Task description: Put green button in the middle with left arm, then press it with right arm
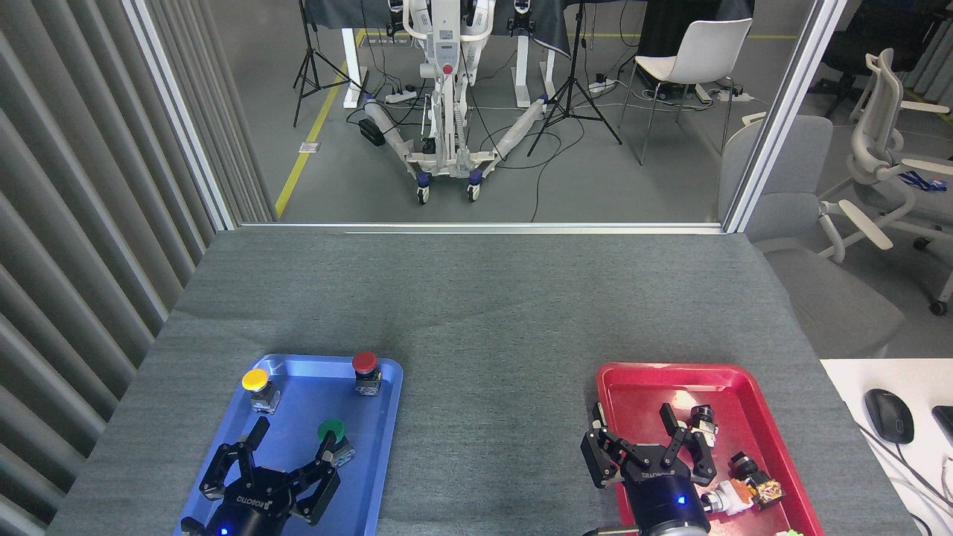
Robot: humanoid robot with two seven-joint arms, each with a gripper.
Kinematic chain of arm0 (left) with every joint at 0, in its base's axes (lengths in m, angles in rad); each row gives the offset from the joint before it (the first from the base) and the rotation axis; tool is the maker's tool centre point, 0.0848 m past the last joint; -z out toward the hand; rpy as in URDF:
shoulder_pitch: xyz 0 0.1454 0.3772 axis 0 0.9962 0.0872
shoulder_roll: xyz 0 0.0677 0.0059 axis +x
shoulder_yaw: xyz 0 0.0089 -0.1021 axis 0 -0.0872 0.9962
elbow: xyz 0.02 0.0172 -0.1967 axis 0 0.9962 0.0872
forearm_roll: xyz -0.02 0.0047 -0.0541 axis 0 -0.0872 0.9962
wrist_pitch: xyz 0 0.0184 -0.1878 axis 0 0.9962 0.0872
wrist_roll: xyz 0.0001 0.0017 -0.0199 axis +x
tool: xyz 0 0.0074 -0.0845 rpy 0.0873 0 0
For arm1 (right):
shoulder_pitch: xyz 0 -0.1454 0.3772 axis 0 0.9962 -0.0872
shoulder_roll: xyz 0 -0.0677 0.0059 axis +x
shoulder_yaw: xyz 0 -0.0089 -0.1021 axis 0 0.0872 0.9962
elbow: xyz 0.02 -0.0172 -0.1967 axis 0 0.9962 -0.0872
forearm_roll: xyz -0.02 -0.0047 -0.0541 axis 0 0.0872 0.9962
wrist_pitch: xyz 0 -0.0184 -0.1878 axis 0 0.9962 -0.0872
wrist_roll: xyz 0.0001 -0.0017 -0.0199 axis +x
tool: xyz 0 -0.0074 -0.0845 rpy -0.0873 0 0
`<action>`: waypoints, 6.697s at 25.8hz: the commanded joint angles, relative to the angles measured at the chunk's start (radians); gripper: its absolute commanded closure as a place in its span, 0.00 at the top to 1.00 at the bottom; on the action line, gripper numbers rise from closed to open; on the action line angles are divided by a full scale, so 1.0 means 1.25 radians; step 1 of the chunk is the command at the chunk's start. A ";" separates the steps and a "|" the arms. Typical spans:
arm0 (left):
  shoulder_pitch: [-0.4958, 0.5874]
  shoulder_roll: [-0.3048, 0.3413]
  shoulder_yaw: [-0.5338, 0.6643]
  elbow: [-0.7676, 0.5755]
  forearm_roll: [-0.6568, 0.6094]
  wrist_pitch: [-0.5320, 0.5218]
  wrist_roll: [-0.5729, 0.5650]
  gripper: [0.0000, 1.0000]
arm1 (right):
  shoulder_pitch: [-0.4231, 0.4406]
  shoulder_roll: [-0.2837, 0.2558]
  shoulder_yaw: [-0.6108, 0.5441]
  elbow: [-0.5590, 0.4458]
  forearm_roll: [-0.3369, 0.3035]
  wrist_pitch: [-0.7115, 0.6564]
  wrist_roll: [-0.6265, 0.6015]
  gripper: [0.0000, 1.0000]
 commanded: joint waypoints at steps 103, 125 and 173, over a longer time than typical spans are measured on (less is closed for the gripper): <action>-0.408 -0.209 -0.477 0.654 -0.128 0.083 0.096 0.19 | 0.049 0.026 0.012 -0.032 0.111 0.019 -0.075 0.96; -0.410 -0.209 -0.474 0.641 -0.099 0.082 0.135 0.92 | 0.047 0.041 0.035 -0.021 0.116 0.019 -0.083 0.98; 0.077 -0.051 0.050 -0.098 0.069 0.152 -0.049 0.98 | -0.072 0.070 0.199 0.179 0.189 0.095 -0.019 0.02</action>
